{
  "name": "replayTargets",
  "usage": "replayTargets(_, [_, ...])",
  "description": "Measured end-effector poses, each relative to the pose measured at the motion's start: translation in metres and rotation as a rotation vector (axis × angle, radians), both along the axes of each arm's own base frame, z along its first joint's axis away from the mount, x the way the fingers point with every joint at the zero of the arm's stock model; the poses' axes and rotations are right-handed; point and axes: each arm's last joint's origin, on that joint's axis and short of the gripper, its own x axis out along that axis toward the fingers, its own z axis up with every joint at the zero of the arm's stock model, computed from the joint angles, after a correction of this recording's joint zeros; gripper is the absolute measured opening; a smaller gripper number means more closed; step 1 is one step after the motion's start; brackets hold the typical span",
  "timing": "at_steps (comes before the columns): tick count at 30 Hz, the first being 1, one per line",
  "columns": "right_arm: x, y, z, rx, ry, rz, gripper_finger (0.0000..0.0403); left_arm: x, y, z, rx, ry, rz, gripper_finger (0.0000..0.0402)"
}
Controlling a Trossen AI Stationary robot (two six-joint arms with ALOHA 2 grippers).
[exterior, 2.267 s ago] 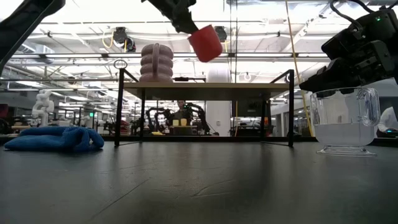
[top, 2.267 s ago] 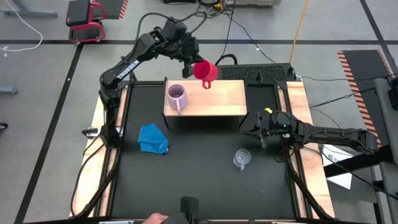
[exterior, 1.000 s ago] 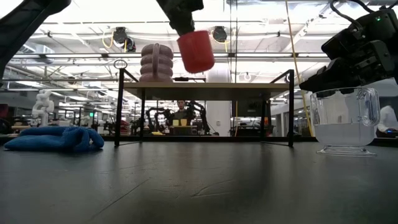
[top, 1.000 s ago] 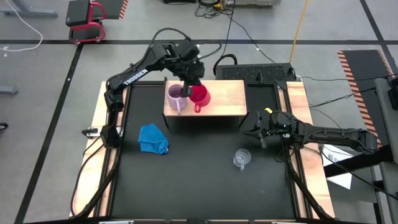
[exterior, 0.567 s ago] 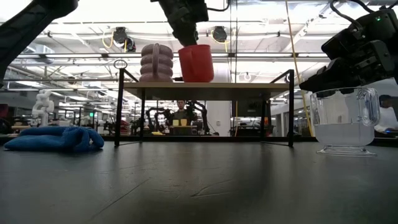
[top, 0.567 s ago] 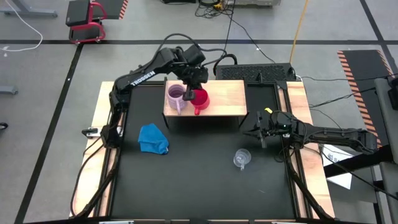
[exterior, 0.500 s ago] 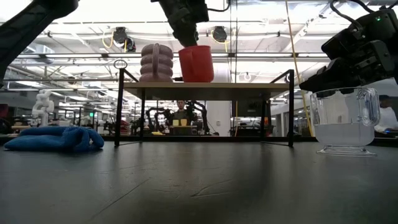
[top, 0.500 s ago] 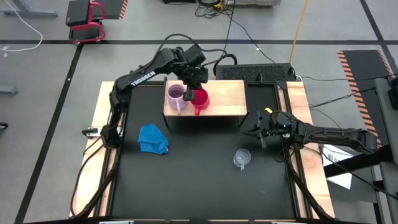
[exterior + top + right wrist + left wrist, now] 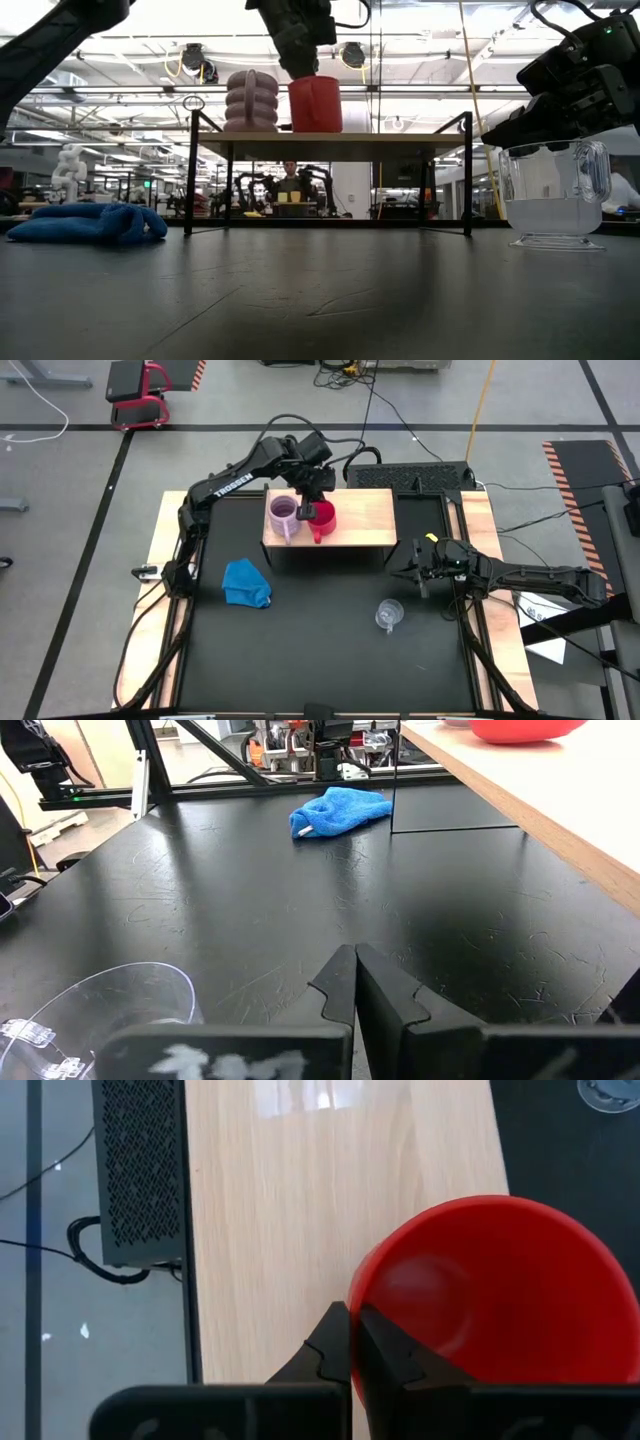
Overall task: Stack small to large cups/mugs on shelf
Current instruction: Put the red mug on the shelf
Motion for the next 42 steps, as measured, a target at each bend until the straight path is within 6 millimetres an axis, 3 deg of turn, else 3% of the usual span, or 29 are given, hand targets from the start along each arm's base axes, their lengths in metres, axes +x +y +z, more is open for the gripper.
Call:
replayTargets(25, [0.0000, 0.0000, 0.0000, -0.003, 0.000, 0.001, 0.0000, 0.0043, -0.0018, -0.0003, 0.020, -0.015, -0.001, 0.0004])
replayTargets(30, [0.0000, 0.0000, 0.0000, -0.003, 0.000, 0.001, 0.0000, 0.0040, -0.0012, -0.0015, 0.034, 0.002, 0.010, 0.0025])
replayTargets(38, [0.0000, 0.0000, 0.0000, -0.004, 0.000, 0.001, 0.0000, 0.0034, -0.0016, -0.0022, 0.031, 0.012, 0.018, 0.0012])
replayTargets(42, [0.0000, 0.0000, 0.0000, -0.004, -0.001, 0.001, 0.0000, 0.0033, -0.0015, -0.0022, 0.032, 0.013, 0.017, 0.0027])
